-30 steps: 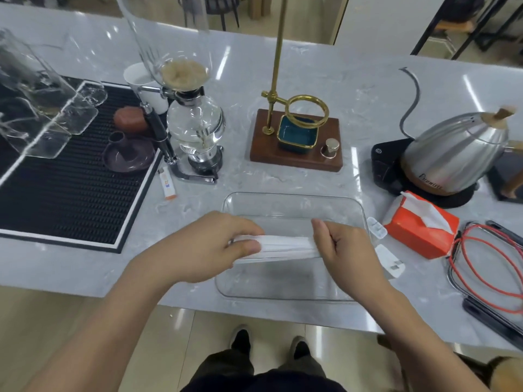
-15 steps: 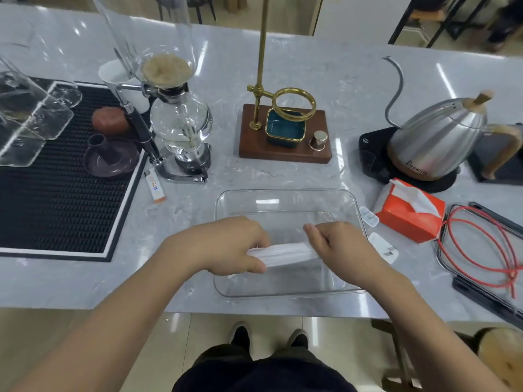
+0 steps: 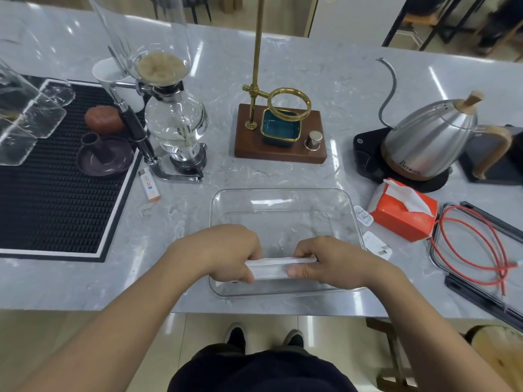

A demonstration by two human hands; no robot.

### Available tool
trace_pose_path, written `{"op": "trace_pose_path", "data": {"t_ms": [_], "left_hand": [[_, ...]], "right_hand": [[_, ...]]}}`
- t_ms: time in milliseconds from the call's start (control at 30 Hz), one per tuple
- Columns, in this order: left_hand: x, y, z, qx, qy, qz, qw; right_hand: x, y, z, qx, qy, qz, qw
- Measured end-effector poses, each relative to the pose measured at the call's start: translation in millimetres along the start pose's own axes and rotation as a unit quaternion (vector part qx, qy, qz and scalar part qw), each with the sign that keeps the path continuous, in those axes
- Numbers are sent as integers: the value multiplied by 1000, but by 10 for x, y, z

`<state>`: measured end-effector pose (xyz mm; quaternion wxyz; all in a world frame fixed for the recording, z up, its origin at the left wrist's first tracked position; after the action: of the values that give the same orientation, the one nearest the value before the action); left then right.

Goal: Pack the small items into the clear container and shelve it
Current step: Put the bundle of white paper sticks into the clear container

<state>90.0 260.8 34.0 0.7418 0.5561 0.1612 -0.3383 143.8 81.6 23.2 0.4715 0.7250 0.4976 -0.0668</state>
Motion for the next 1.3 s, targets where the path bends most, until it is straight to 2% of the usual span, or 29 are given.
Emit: {"op": "trace_pose_path", "data": {"t_ms": [433,700,1000,1133,1300], "left_hand": [[38,-73,41,55,3,1,999],[92,-117,99,53,1,-5,999],[65,-78,70,-1,-16,-38,999],[82,-85,58,-27,-6,-35,999],[87,-78,154,-9,-10,-17,1000]], "right_hand": [[37,-57,5,-48,42,-5,998],[73,-78,2,-85,28,-22,996],[59,-63,-9,-64,30,-41,997],[90,-62,56,-35,31,-23,999],[121,-86,-11,-26,12,3,1000]]}}
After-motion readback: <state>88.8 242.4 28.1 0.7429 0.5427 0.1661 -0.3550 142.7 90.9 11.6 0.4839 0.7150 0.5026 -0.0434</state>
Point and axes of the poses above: each hand's wrist, its own x-axis towards the middle knuckle, its own y-axis out of the back of the hand, z = x × y, the point moved 4 cm from there along x, towards the middle knuckle
